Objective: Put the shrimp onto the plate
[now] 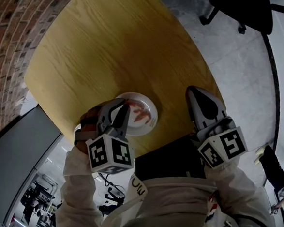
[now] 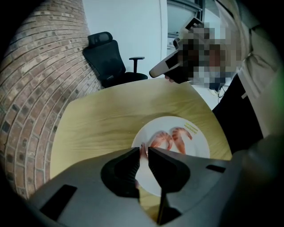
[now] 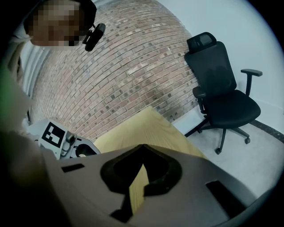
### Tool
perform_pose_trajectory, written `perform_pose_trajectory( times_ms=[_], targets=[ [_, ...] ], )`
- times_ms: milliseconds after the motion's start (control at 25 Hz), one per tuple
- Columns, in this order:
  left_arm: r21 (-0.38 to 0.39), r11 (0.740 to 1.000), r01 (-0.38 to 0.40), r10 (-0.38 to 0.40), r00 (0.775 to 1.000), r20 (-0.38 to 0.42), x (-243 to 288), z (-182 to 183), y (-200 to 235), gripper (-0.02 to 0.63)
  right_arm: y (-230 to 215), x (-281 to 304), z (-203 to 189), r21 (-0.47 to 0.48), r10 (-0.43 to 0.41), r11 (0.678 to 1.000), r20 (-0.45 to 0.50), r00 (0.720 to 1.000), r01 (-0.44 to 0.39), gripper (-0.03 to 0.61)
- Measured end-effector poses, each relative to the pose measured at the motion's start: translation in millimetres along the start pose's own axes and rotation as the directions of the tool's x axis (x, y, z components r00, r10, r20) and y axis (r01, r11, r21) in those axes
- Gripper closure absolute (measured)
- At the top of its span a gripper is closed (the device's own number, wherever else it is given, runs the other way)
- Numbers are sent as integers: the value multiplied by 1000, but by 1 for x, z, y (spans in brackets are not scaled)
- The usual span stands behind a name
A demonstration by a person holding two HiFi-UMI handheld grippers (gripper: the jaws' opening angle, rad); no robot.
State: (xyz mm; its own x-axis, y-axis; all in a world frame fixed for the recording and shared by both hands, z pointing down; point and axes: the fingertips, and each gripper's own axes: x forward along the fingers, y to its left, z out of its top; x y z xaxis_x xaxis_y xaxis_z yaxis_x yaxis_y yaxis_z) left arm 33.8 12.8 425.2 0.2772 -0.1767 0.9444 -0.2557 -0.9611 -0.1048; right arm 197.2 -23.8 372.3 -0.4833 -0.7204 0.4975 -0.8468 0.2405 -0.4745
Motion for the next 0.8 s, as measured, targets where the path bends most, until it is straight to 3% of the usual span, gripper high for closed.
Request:
perform_pose_trajectory(
  times_ms=[800],
  targets=[
    [-54,998,-12,13,1000,25,0,0,-2,546,2,-2,-4,12,2,1000,-1,1000,-2,554]
  ],
)
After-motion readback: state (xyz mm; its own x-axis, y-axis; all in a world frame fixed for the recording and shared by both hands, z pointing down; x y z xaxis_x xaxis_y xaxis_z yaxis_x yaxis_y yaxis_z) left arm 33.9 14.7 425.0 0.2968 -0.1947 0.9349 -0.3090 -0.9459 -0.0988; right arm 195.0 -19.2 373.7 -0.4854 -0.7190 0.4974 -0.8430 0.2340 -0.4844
